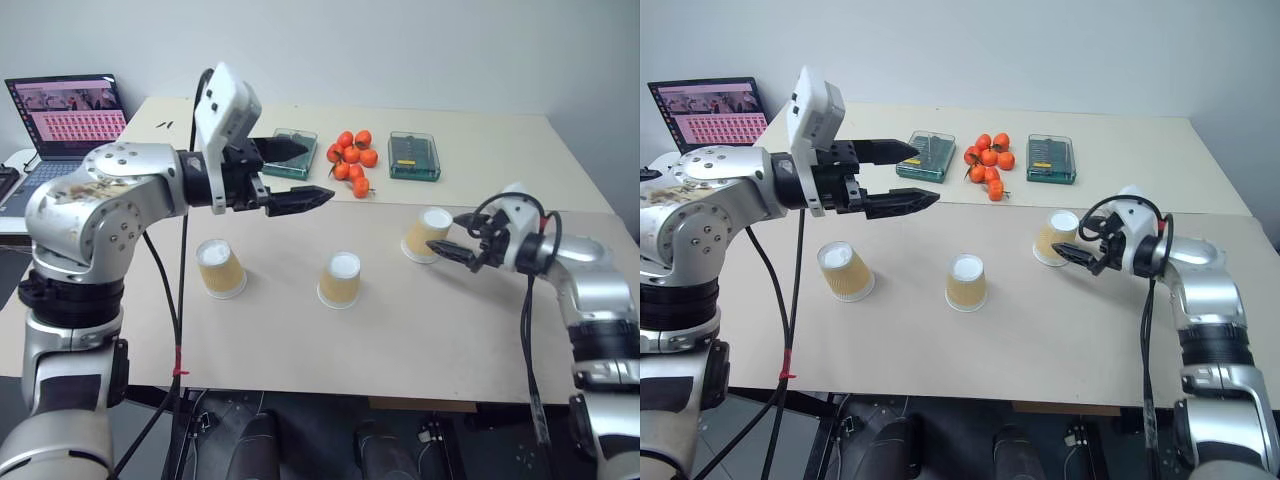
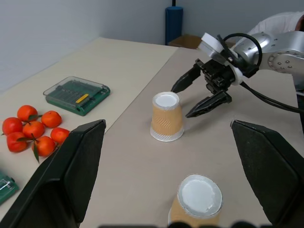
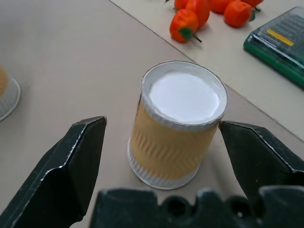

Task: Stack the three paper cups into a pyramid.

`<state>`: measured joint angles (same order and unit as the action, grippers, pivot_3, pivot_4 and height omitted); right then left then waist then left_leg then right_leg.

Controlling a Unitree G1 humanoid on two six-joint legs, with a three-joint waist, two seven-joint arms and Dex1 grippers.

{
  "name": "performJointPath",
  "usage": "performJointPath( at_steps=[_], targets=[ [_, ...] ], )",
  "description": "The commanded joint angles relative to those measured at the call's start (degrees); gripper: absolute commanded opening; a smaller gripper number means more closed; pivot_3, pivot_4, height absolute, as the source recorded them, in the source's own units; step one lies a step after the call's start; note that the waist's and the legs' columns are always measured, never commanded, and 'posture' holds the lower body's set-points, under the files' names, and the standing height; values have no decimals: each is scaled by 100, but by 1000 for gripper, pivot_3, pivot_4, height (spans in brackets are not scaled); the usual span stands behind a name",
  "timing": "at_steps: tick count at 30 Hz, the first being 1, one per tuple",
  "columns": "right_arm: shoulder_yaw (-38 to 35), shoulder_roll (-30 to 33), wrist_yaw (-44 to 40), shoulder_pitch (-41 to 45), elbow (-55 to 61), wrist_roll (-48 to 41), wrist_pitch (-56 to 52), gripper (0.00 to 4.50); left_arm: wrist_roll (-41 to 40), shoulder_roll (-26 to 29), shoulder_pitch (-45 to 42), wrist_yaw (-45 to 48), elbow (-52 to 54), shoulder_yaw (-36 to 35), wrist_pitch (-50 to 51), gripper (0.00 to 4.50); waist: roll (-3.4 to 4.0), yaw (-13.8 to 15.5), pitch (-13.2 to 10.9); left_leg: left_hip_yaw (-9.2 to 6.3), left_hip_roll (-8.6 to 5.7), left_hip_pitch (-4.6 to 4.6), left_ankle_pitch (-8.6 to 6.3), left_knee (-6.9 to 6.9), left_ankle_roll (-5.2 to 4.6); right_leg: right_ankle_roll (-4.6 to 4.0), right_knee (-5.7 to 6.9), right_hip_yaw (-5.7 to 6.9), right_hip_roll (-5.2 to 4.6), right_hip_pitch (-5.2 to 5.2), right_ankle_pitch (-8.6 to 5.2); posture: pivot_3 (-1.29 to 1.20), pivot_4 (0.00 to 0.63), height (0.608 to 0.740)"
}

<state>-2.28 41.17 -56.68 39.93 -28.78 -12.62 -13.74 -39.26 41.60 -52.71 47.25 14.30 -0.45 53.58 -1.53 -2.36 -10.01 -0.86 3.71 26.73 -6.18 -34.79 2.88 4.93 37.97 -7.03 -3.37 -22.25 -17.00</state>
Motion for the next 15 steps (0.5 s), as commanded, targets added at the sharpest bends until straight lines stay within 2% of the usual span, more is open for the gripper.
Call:
performJointPath(
  at_steps=[1,15],
  targets=[
    [26,-9,-101,496,-708,198,536,4477,-61,121,45,-163,315,-288,85,4500,0,-2,0,0,0,0,0,2,0,0,-1,0,-1,0,0,0,150,735],
    [153,-403,-242,1465,-2237,583,1304,4477,-173,146,175,-411,470,-401,172,4500,2,-26,-1,-1,0,-1,0,3,1,-1,1,1,-1,0,0,0,150,735]
  ],
)
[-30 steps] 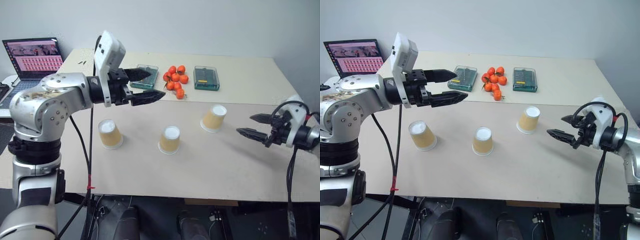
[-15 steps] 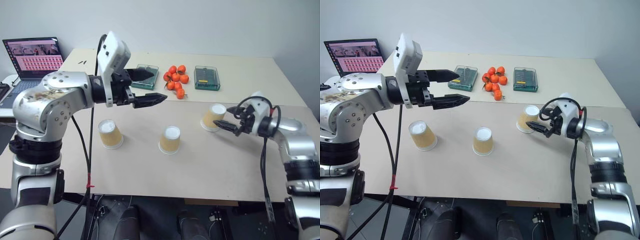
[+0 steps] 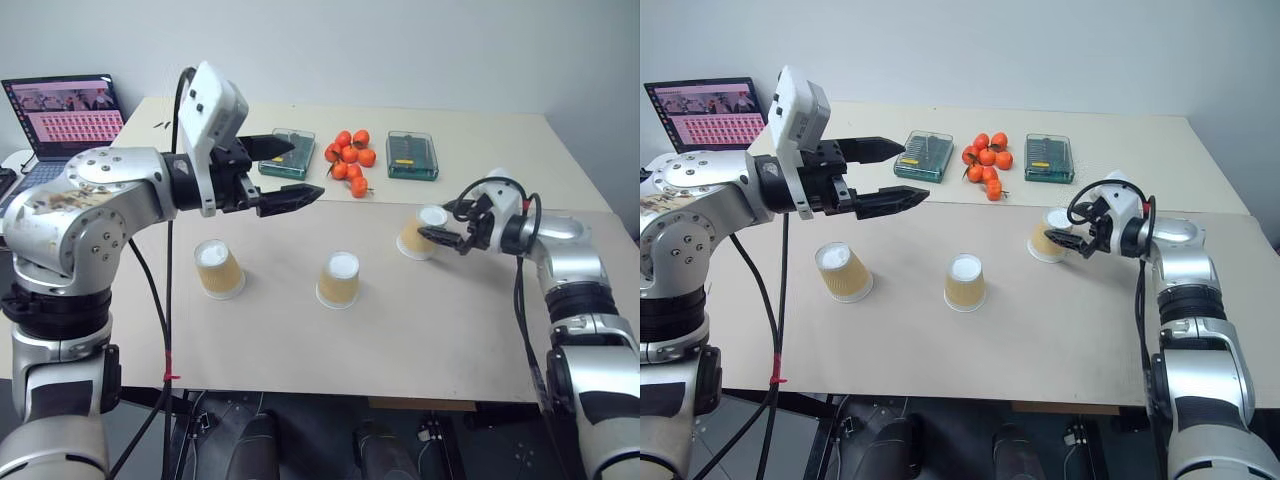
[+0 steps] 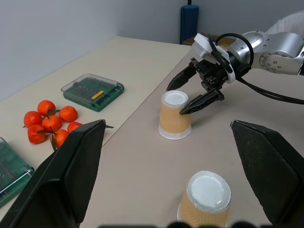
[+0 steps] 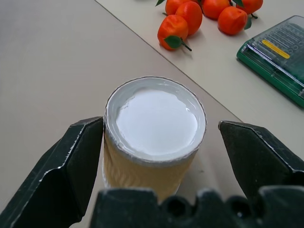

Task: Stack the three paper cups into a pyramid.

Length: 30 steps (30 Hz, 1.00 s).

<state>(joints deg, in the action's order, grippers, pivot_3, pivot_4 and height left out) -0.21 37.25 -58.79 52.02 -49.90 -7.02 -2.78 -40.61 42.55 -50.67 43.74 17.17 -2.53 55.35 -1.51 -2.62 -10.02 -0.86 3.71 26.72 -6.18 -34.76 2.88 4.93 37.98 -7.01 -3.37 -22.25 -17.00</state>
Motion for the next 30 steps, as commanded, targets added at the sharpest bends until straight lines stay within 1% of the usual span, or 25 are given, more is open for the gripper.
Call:
performJointPath(
  at_steps=[1,2,3,5,6,8,12,14,17,19,21,26,30],
  targets=[
    [-73,-25,-57,277,-174,19,211,4477,-42,52,-21,-67,191,-195,-8,4500,0,1,0,0,0,0,0,-1,0,0,0,0,0,0,0,0,150,735],
    [-82,-29,-88,288,-208,21,222,4081,-43,56,-14,-77,200,-197,-12,4500,0,2,0,0,0,0,0,0,0,0,1,0,0,0,0,0,150,735],
    [-88,-27,-111,294,-230,25,234,3865,-50,56,-8,-90,214,-200,-10,4500,0,5,0,0,0,0,0,0,0,0,1,0,0,0,0,0,150,735],
    [-88,-8,-160,274,-206,27,233,3185,-67,50,0,-119,238,-211,3,4500,0,7,0,-1,0,0,0,0,0,0,0,0,0,0,0,0,150,735],
    [-79,13,-196,245,-143,30,229,2928,-71,46,7,-129,249,-210,6,4500,1,7,0,0,0,0,0,0,0,0,0,0,0,0,0,0,150,735],
    [-106,68,-287,196,42,-21,151,2928,-76,31,22,-145,266,-199,7,4500,1,3,-1,0,0,0,0,1,0,0,0,0,0,0,0,0,150,735],
    [-211,234,-910,-117,762,-402,-534,2928,-52,-13,37,-148,246,-141,-43,4500,3,5,-2,0,0,0,0,0,0,0,2,0,0,0,0,0,150,735],
    [-109,348,-1200,-518,1433,-491,-807,2928,-19,-43,22,-121,196,-92,-97,4500,3,32,-2,-2,0,1,0,1,0,0,1,2,1,1,0,0,150,735],
    [-50,498,-1405,-1156,2618,-716,-1382,2928,44,-92,-17,-71,111,-13,-180,4500,3,58,-2,-4,0,3,0,0,1,1,0,7,1,2,-1,0,150,735],
    [-17,547,-1390,-1506,3204,-776,-1626,2928,88,-135,-61,-32,38,33,-235,4500,3,50,-1,-4,-1,3,0,-3,1,1,4,5,0,1,-1,0,150,735],
    [-2,546,-1318,-1727,3553,-785,-1775,2928,119,-166,-95,3,-13,62,-274,4500,3,30,-1,-5,1,-1,0,-5,1,1,6,6,2,4,-1,0,150,735],
    [-14,416,-1122,-2027,4097,-961,-2142,2928,191,-190,-149,104,-130,119,-372,4500,3,7,-1,-4,1,-7,1,-7,2,0,9,4,2,6,0,0,150,735],
    [59,195,-983,-2269,4545,-1128,-2367,2928,241,-215,-174,164,-182,162,-420,4500,3,11,-1,-5,2,-6,1,-5,2,1,6,5,2,6,-1,0,150,735]
  ],
)
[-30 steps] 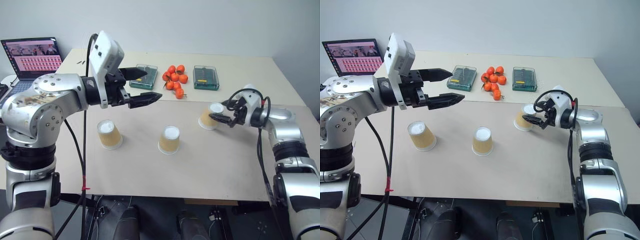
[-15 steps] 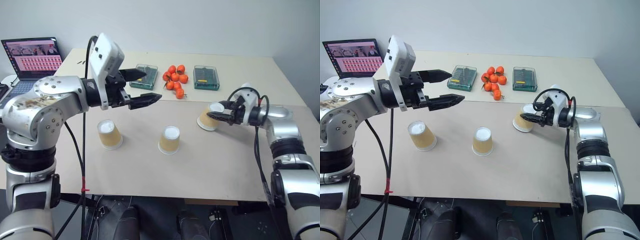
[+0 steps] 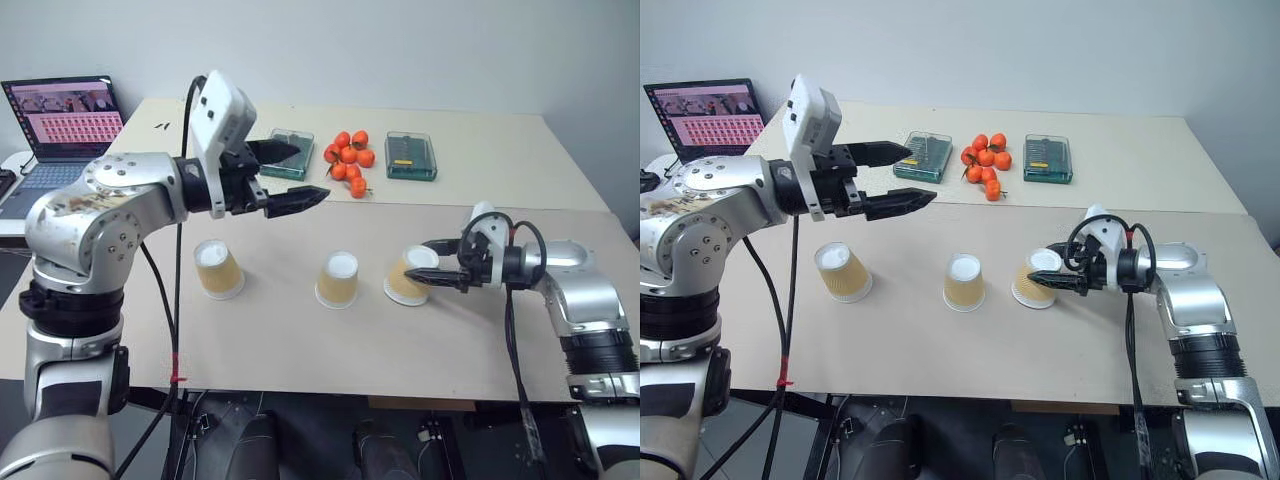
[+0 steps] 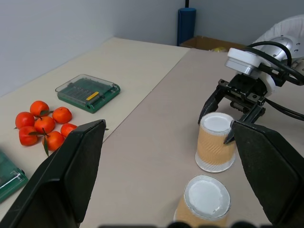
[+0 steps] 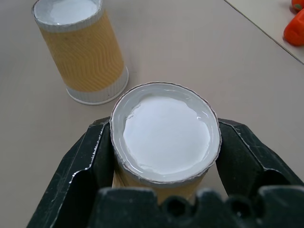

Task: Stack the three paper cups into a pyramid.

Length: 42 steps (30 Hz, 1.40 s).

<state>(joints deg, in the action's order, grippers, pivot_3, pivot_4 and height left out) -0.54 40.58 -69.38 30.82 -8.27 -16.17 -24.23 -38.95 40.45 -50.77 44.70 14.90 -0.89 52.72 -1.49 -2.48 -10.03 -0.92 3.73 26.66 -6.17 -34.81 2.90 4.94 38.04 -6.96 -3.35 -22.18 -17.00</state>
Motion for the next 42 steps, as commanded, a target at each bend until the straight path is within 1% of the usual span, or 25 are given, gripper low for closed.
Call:
performJointPath(
  at_steps=[1,6,12,19,25,42],
  targets=[
    [115,-158,95,-178,437,-223,-247,2928,100,2,-168,85,55,17,-168,4500,0,-5,0,0,0,0,0,0,0,0,0,0,0,0,0,0,150,735],
    [270,-210,90,-262,519,-175,-229,2928,108,-26,-229,80,118,21,-125,4500,-1,2,0,0,0,0,0,-3,0,0,1,1,0,1,0,0,150,735],
    [397,-256,65,-264,258,-53,7,2928,93,-1,-205,62,188,5,-70,4500,-2,-9,1,0,1,-4,0,-1,0,0,1,-1,1,2,0,0,150,735],
    [494,-405,147,-52,-212,74,319,2928,105,16,-202,62,168,-3,-67,4500,-10,-24,6,1,2,-30,0,-1,0,0,1,-2,2,24,0,0,150,735],
    [534,-511,203,117,-367,120,417,2928,123,16,-192,69,153,5,-90,4500,-10,-43,6,1,8,-35,2,-3,2,-1,2,-4,6,25,1,0,150,735],
    [652,-626,316,195,-261,114,261,2928,98,-29,-199,-5,174,9,-75,4500,-11,-66,6,2,9,-35,2,-1,3,-1,2,-6,8,24,1,0,150,735]
  ],
)
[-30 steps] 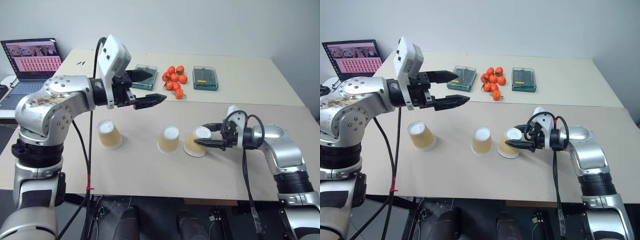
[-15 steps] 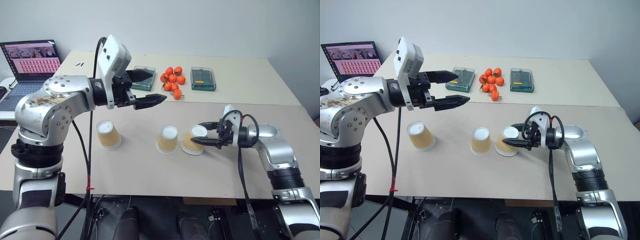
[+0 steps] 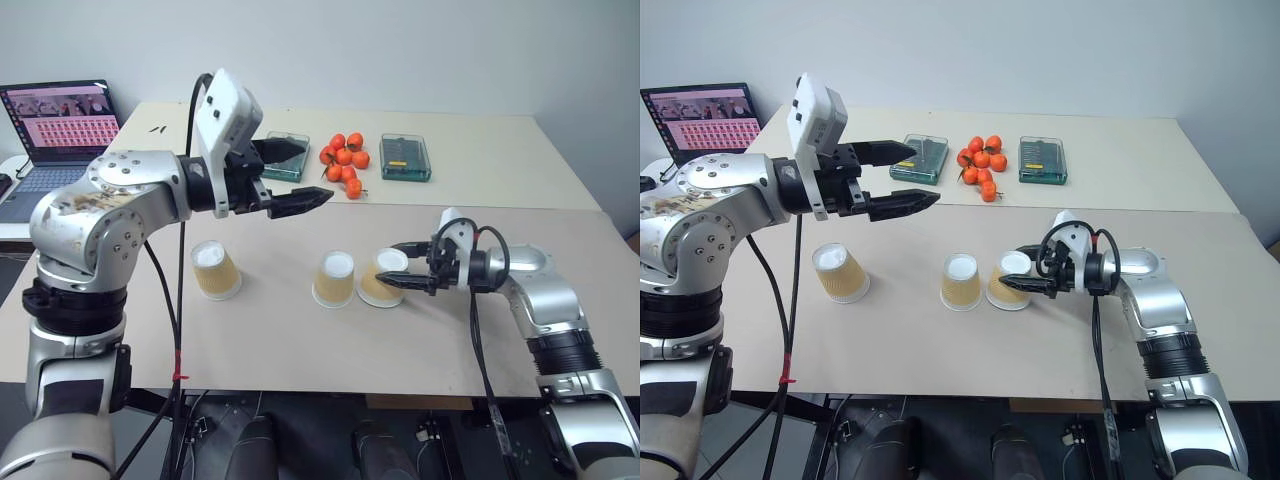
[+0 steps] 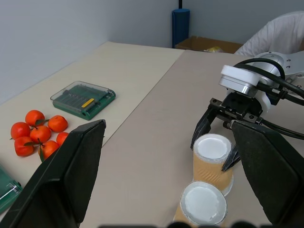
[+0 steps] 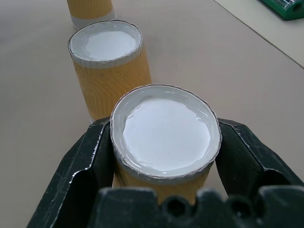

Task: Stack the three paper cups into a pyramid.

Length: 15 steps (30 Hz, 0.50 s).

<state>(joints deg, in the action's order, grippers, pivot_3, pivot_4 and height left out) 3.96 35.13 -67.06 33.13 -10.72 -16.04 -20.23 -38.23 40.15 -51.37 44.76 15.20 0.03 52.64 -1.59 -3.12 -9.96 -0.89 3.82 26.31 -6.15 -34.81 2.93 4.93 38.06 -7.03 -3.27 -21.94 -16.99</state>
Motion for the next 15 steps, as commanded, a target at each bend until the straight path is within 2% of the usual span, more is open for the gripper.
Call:
performJointPath(
  at_steps=[1,14,15],
  targets=[
    [217,-96,98,-47,-15,111,-144,2928,26,-5,-146,-3,134,-73,-73,4500,0,-4,0,0,0,0,0,0,0,0,0,0,0,0,0,0,150,735],
    [251,-192,245,-61,381,-44,-647,2928,96,6,-160,83,72,-59,-133,4500,0,-87,0,0,0,0,0,3,0,0,0,-2,1,-2,0,0,150,735],
    [254,-183,235,-85,456,-75,-733,3325,95,8,-153,82,79,-63,-128,4500,0,-85,0,0,0,0,0,3,0,0,0,-2,1,-2,0,0,150,735]
  ],
)
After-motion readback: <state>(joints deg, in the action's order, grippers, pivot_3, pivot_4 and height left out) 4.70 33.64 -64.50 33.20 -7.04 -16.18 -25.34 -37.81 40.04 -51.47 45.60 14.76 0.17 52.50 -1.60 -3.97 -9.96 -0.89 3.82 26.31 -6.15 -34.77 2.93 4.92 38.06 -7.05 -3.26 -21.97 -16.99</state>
